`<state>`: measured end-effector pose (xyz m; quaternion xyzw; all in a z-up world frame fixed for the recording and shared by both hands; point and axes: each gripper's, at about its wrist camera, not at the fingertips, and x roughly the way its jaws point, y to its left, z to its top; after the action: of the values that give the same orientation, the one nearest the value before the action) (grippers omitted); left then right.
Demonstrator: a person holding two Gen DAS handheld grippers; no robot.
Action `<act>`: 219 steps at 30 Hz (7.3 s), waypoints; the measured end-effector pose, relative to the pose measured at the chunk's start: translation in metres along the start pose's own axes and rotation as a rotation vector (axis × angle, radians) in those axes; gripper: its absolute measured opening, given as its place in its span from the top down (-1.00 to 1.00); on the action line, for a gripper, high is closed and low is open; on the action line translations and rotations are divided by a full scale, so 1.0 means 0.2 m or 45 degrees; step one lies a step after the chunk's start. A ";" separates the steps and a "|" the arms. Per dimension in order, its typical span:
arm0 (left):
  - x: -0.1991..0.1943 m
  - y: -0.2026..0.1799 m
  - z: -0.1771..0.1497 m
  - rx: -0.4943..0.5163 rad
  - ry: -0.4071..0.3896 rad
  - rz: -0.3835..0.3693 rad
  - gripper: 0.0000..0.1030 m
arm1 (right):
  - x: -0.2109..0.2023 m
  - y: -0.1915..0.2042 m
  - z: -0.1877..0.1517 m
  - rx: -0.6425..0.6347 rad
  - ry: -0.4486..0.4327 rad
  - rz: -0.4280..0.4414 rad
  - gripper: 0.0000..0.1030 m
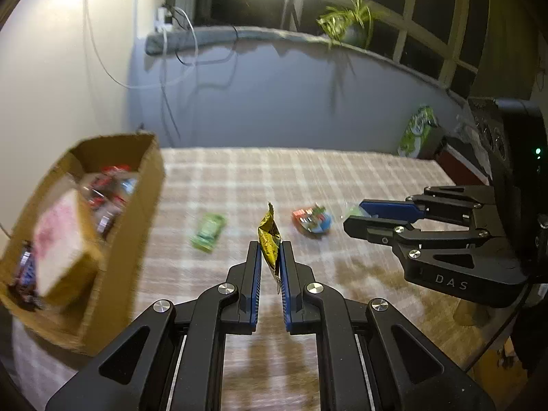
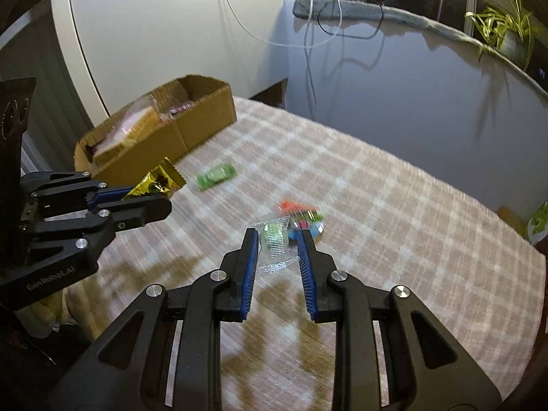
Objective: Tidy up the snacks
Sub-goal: 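Carry the yellow candy and clear candy over the box with both tools, then open both tools to drop the yellow and clear candies into the box, then move both tools back toward the green candy and round red-blue candy, then grasp the green candy with the left tool while the right tool grasps the round red-blue candy, then carry the green candy and round red-blue candy over the box with both tools, then open both tools to drop the green and red-blue candies into the box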
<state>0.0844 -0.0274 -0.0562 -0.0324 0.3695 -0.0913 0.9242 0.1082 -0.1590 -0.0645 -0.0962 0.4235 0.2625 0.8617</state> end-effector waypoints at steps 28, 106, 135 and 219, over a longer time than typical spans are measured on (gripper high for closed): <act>-0.24 0.53 0.03 -0.164 -0.153 0.154 0.82 | 0.19 0.45 0.54 -0.110 -0.115 0.140 0.52; 0.36 0.18 0.07 -0.062 0.152 -0.016 0.34 | 0.29 -0.19 0.07 0.124 0.096 0.018 -0.16; 0.50 0.21 0.06 0.008 0.215 0.105 0.63 | 0.43 -0.11 0.07 0.036 0.116 0.013 0.54; -0.28 0.86 0.17 -0.273 -0.213 0.344 -0.29 | 0.29 0.56 0.72 -0.087 -0.241 0.167 -0.72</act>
<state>0.0929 0.1519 -0.0151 -0.0880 0.3000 0.0764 0.9468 0.1751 0.0137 -0.0124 -0.0724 0.3366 0.3403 0.8750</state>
